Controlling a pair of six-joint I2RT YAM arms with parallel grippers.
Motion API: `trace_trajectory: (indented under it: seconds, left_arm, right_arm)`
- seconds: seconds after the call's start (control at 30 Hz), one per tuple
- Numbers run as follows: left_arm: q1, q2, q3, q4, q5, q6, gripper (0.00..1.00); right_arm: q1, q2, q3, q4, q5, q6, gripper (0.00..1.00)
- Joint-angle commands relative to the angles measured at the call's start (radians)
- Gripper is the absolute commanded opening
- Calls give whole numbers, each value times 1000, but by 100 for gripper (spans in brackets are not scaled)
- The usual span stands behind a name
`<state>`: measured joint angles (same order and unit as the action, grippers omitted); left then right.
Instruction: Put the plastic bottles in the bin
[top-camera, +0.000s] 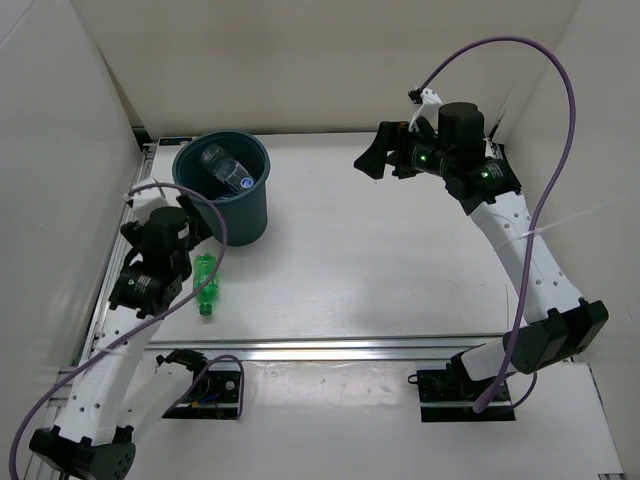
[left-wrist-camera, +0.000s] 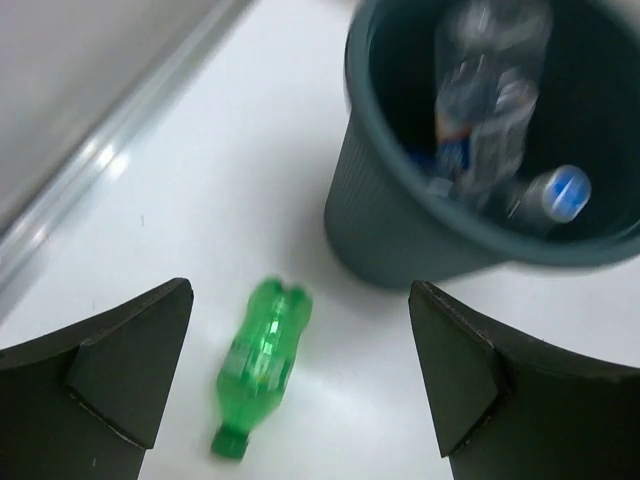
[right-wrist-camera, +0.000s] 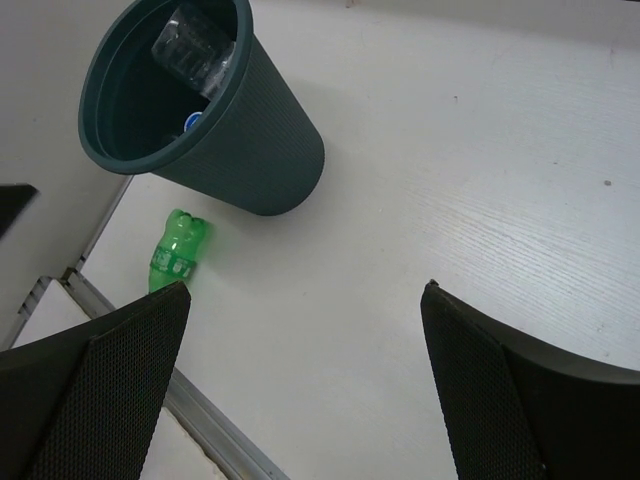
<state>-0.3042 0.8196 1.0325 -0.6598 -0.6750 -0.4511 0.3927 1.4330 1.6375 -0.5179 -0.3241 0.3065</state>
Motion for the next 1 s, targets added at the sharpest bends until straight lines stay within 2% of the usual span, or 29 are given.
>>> trace_trajectory:
  seconds: [0.0, 0.17, 0.33, 0.73, 0.97]
  left_arm:
    - [34, 4, -75, -93, 129, -63, 100]
    - [99, 149, -107, -159, 212, -90, 100]
    - [135, 207, -141, -172, 236, -90, 100]
    - [178, 364, -313, -54, 342, -93, 100]
    - [178, 446, -313, -11, 361, -113, 99]
  right_arm:
    - [-5, 1, 1, 22, -10, -18, 100]
    - [-5, 10, 1, 31, -41, -9, 100]
    - [-5, 10, 1, 32, -41, -9, 100]
    - [-5, -8, -30, 22, -32, -18, 100]
    - [-5, -19, -21, 13, -32, -27, 100]
